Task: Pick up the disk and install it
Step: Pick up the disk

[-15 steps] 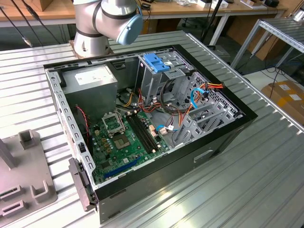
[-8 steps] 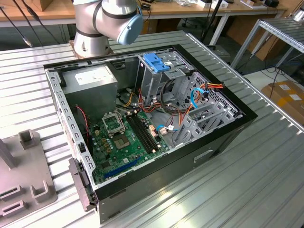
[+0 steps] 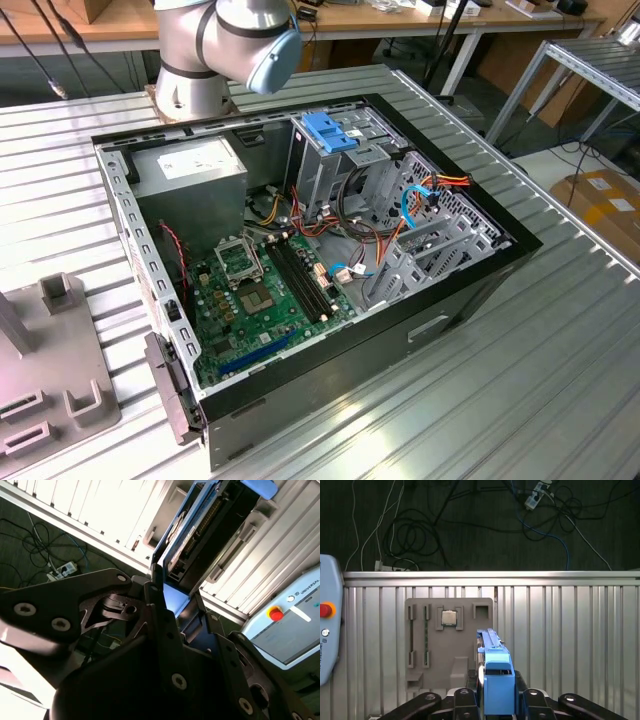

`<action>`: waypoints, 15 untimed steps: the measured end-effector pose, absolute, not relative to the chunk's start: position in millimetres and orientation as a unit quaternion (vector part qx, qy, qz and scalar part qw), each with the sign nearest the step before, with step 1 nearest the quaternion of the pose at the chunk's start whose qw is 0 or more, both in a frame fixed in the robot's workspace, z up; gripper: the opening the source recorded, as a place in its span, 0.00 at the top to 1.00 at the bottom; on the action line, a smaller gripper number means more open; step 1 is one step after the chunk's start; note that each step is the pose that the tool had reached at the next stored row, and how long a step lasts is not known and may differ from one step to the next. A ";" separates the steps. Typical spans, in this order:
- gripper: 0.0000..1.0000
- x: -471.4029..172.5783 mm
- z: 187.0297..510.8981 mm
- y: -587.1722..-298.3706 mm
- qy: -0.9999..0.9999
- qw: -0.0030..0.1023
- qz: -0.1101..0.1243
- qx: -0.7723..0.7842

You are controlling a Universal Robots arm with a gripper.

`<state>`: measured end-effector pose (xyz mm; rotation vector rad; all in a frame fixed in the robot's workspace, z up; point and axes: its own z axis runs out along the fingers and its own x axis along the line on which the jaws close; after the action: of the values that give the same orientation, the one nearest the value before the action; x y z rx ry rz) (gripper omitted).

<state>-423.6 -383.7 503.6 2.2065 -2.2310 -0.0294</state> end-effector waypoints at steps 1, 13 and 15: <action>0.64 -421.8 503.6 -383.7 -0.711 0.002 -0.009 0.703; 0.64 -398.7 503.5 -383.7 -0.711 0.002 -0.009 0.703; 0.64 -397.4 503.6 -383.7 -0.711 0.002 -0.009 0.703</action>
<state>-397.4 -383.7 503.6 2.2064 -2.2310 -0.0295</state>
